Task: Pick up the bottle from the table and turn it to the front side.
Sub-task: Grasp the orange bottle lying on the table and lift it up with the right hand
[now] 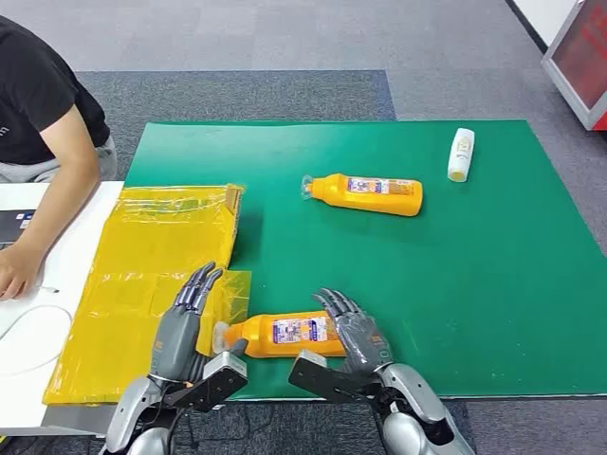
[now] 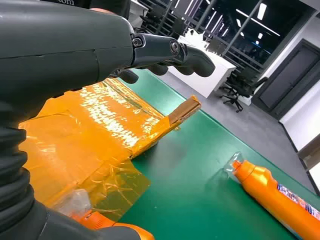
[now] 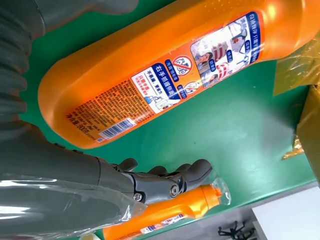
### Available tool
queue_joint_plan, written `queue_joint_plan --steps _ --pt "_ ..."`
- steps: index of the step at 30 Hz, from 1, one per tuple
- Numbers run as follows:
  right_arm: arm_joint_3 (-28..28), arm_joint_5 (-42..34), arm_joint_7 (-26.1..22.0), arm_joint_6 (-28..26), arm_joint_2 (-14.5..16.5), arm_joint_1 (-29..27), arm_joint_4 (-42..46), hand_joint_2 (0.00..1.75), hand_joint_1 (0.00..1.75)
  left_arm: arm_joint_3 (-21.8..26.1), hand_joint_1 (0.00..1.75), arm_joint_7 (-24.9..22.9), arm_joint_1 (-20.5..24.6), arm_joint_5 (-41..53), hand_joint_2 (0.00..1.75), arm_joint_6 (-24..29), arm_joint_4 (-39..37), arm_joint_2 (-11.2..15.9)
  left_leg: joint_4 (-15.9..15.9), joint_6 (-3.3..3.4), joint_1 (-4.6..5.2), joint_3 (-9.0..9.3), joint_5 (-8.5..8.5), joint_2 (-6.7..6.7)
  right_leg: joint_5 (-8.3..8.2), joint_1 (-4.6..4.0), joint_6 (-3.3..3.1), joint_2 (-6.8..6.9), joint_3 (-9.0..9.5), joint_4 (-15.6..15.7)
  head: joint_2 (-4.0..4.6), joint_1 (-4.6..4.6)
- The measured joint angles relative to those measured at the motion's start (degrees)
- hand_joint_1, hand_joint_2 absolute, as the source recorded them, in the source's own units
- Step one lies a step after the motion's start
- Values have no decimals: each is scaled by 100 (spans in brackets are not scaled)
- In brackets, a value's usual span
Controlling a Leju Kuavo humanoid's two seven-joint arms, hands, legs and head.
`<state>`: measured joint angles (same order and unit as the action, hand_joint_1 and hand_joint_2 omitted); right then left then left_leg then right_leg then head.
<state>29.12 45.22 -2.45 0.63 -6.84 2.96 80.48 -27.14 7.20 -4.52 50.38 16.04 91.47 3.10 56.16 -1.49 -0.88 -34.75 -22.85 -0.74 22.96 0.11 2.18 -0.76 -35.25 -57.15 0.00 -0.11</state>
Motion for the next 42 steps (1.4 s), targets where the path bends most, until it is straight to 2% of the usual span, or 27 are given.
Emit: queue_joint_plan --steps 11,16,22,25,26,29,32,37,40,42 --pt "244 -154 261 402 0 410 -183 175 0 -33 0 4 21 -15 175 15 -83 7 0 -1 0 0 1 0 -1 0 0 0 -1 0 0 0" --pt "500 49 610 665 -25 757 -395 175 0 -69 0 21 100 -15 175 -7 -134 -15 0 -2 0 1 4 1 -1 0 0 0 -1 0 0 1" --pt "832 173 982 1065 -200 1024 -731 175 0 -97 0 19 183 -20 175 -17 -154 -45 0 -1 0 1 4 0 -2 0 2 0 0 0 0 1" --pt "949 105 1041 1169 -273 1144 -850 175 40 -108 0 19 223 -52 175 -10 -188 -46 0 -2 0 3 3 0 -2 0 2 0 0 0 0 1" --pt "982 100 1059 1178 -292 1175 -880 175 79 -110 0 19 232 -62 175 -6 -200 -46 0 -2 0 3 3 0 -2 0 2 0 1 0 0 1" --pt "1059 118 1114 1180 -342 1236 -938 175 165 -113 0 18 250 -69 175 7 -226 -46 0 -2 0 4 3 0 -1 0 1 0 2 0 0 1" --pt "1116 150 1144 1187 -389 1284 -971 175 175 -113 0 12 261 -77 175 22 -231 -46 0 -2 0 7 3 0 -2 0 2 0 4 0 0 0" --pt "1152 110 1089 1046 -439 1300 -998 175 175 -109 0 3 266 -81 175 70 -232 -46 0 1 1 11 5 0 -3 0 3 0 9 1 0 0" --pt "1057 -281 798 762 -444 1199 -999 175 175 -91 0 132 255 -220 175 286 -230 -58 1 1 1 11 5 0 -3 0 4 1 11 1 0 0" --pt "892 -664 491 523 -439 1053 -971 175 175 -43 0 398 218 -520 175 563 -225 -84 1 1 0 12 4 -1 -3 0 4 0 13 1 0 1"
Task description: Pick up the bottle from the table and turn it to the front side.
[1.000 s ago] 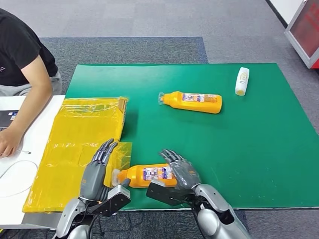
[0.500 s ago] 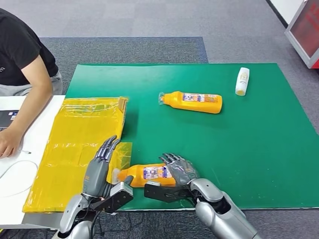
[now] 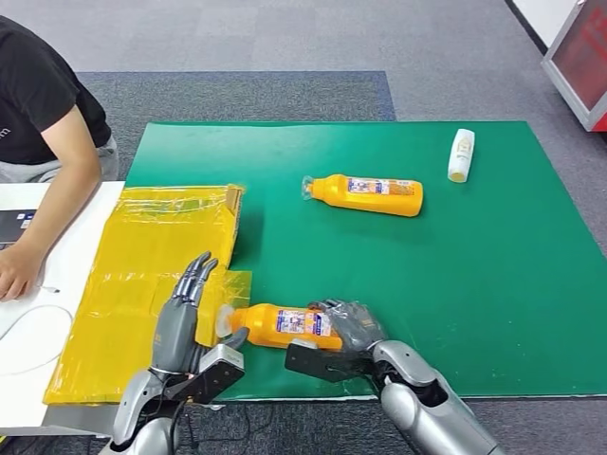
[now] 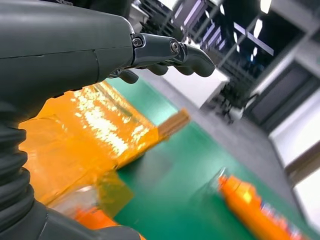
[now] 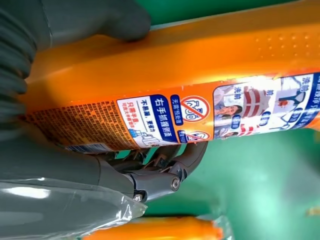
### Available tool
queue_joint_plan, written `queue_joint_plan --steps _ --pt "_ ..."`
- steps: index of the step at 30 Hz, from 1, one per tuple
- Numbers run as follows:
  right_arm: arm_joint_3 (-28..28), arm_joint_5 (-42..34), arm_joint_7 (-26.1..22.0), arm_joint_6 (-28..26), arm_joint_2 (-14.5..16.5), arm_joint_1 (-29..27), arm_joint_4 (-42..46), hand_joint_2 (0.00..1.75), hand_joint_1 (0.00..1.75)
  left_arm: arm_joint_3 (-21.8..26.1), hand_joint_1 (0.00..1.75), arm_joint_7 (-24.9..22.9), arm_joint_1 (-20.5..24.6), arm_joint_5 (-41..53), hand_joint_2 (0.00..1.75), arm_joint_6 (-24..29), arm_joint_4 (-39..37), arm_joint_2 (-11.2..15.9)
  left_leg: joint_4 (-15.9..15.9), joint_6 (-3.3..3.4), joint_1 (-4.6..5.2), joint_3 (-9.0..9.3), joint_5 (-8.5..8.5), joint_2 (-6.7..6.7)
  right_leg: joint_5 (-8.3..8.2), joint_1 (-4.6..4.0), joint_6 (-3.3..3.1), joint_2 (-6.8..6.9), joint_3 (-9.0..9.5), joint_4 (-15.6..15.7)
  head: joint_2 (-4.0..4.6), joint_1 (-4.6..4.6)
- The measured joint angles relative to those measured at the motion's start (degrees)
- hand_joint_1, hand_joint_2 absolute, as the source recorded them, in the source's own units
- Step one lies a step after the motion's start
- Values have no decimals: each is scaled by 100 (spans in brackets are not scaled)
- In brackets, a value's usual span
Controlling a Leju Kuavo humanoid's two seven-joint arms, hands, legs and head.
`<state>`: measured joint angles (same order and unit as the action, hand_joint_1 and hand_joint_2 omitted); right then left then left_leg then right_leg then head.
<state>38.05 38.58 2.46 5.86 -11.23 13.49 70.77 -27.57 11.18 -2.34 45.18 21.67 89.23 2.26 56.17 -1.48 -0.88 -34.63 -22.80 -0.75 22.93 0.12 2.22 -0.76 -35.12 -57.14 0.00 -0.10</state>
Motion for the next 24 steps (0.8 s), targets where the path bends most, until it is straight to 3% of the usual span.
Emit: queue_joint_plan --steps 4,9,19,24 --pt "-433 -785 -556 -333 99 -451 235 175 175 171 0 793 -101 -1550 175 312 112 -86 0 -1 -1 -2 -5 0 4 -1 -3 1 -3 0 0 1" --pt "-924 -1536 -914 -532 318 -1060 601 175 175 368 0 1328 -182 -3727 175 -85 397 -153 -1 -2 -3 -14 -6 -1 10 -3 -5 1 -14 -2 0 0" --pt "-1409 -2693 -1353 -874 594 -1431 1081 175 175 378 0 1322 -286 -5914 175 -624 632 -131 -1 1 -1 -16 -8 0 9 -2 -1 1 -14 -1 0 0" --pt "-1415 -2840 -1422 -960 609 -1361 1121 175 175 165 0 1096 -252 -6338 175 -1069 631 -55 -1 0 -1 -16 -7 0 9 -2 -1 1 -16 -1 0 0"
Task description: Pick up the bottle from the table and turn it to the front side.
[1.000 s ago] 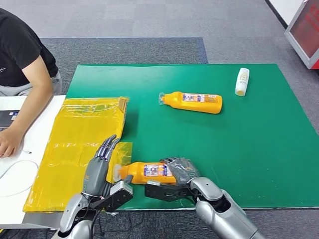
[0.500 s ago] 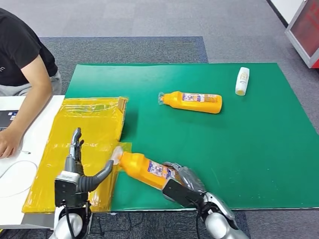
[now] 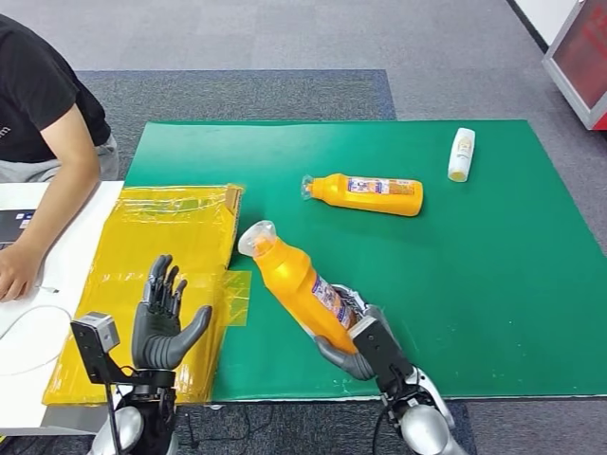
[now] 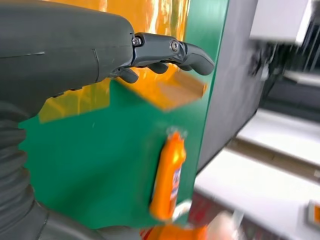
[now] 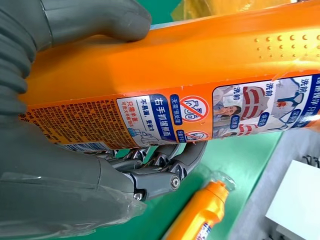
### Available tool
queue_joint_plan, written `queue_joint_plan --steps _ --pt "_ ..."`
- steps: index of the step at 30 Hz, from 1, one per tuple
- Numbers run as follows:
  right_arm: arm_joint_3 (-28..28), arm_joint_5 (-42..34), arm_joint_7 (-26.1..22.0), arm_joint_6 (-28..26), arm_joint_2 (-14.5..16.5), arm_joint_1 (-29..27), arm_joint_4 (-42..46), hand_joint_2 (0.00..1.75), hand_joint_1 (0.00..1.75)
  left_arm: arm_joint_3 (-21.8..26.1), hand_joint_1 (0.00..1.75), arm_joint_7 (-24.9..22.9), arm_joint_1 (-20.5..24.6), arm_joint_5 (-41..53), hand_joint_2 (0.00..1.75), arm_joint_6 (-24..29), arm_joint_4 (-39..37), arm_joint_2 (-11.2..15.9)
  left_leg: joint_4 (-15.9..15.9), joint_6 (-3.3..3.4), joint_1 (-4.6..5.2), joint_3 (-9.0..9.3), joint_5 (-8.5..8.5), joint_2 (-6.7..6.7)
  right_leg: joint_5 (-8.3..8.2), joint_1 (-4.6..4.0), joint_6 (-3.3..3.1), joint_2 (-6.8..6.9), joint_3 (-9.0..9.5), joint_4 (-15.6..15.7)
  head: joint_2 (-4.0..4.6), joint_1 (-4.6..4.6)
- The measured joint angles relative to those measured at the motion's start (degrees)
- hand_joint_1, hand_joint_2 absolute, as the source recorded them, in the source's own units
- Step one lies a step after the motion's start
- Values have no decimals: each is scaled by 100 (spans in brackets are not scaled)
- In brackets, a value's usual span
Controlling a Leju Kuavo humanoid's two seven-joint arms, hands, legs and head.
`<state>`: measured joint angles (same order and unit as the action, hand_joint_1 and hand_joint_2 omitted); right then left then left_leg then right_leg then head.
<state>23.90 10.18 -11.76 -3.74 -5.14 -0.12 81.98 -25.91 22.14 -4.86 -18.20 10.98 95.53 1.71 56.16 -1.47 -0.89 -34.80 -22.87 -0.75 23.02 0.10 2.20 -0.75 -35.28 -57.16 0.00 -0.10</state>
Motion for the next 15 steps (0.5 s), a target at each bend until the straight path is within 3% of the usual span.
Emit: queue_joint_plan --steps 10,15 --pt "231 313 -205 -45 -2 389 -126 175 175 -620 0 -48 499 363 175 -751 -94 150 0 -2 0 0 3 0 -2 0 0 0 0 0 0 1" --pt "363 340 -287 -43 -2 495 -216 175 175 -823 0 -299 789 274 175 -1018 -212 146 0 -2 0 0 3 0 -2 0 1 0 -1 0 0 0"
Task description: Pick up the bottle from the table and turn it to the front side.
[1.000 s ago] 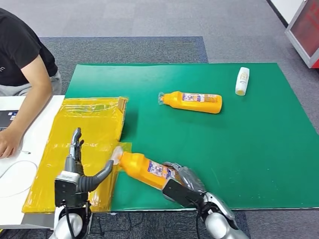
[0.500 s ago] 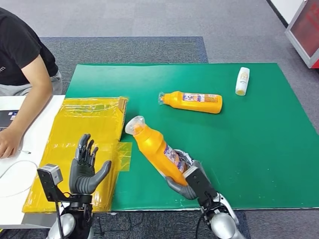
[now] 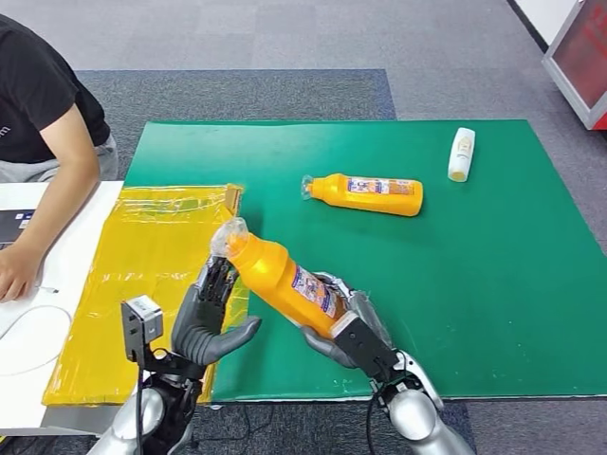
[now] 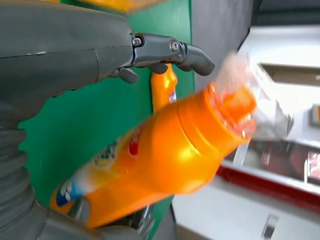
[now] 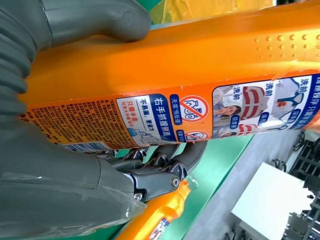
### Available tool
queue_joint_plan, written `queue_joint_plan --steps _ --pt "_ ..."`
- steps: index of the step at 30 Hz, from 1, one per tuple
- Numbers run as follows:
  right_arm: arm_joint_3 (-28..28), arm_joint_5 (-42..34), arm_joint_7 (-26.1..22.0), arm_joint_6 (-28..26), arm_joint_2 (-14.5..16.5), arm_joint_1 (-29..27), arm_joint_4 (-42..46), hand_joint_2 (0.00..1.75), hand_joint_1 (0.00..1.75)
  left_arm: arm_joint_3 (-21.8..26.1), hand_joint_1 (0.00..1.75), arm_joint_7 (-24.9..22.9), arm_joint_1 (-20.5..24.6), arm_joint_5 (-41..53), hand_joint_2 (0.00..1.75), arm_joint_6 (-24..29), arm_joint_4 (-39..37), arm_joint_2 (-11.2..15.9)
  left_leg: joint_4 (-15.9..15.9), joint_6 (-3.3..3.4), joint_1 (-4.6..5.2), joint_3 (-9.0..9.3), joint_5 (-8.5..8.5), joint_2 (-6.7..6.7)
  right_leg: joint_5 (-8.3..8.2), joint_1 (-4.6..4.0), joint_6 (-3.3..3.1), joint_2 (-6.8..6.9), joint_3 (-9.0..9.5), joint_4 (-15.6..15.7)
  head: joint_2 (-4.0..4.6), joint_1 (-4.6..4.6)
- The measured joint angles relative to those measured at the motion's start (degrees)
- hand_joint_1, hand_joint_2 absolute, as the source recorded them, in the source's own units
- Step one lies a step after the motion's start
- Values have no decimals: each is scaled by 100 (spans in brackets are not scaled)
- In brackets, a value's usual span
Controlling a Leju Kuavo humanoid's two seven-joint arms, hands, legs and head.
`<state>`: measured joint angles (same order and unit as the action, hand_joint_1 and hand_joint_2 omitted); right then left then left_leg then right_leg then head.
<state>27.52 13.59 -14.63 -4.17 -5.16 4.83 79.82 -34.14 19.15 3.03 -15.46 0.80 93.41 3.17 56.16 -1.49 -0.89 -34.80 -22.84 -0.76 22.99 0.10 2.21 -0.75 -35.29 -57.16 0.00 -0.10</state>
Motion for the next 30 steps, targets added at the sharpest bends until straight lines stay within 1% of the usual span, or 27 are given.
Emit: queue_joint_plan --steps 10,21,24,25,27,28,29,30 --pt "211 35 -129 -5 0 164 -52 175 175 -234 0 -128 496 -152 175 -58 -264 -101 0 0 0 -3 0 0 -1 0 0 0 -4 0 0 0" --pt "255 -3 -179 -19 0 184 -52 175 175 -266 0 -246 689 -345 175 -17 -450 -208 0 0 0 -5 0 0 -1 0 0 0 -6 0 0 -1" --pt "259 -3 -192 -30 0 211 -52 175 175 -268 14 -396 773 -478 175 -18 -486 -239 0 0 0 -5 1 0 -2 0 1 0 -6 0 0 -1" --pt "261 -2 -197 -38 0 219 -52 175 175 -268 58 -449 796 -531 175 -22 -499 -250 0 0 0 -5 1 0 -2 0 1 0 -6 0 0 -1" --pt "267 -2 -208 -52 0 231 -52 175 175 -268 136 -506 833 -604 175 -33 -521 -267 0 -1 0 -5 1 0 -2 0 1 0 -6 0 0 -1" --pt "269 -2 -212 -58 0 238 -52 175 170 -268 175 -518 850 -623 175 -39 -532 -275 0 -1 0 -5 1 0 -2 0 1 0 -6 0 0 -1" --pt "271 -7 -219 -66 0 248 -52 175 147 -268 175 -524 868 -644 175 -41 -544 -284 0 -1 0 -5 1 0 -2 0 1 0 -6 0 0 0" --pt "272 -12 -225 -72 0 256 -52 175 107 -268 175 -528 884 -658 175 -38 -556 -292 0 -1 0 -5 1 0 -2 0 1 0 -6 0 0 0"
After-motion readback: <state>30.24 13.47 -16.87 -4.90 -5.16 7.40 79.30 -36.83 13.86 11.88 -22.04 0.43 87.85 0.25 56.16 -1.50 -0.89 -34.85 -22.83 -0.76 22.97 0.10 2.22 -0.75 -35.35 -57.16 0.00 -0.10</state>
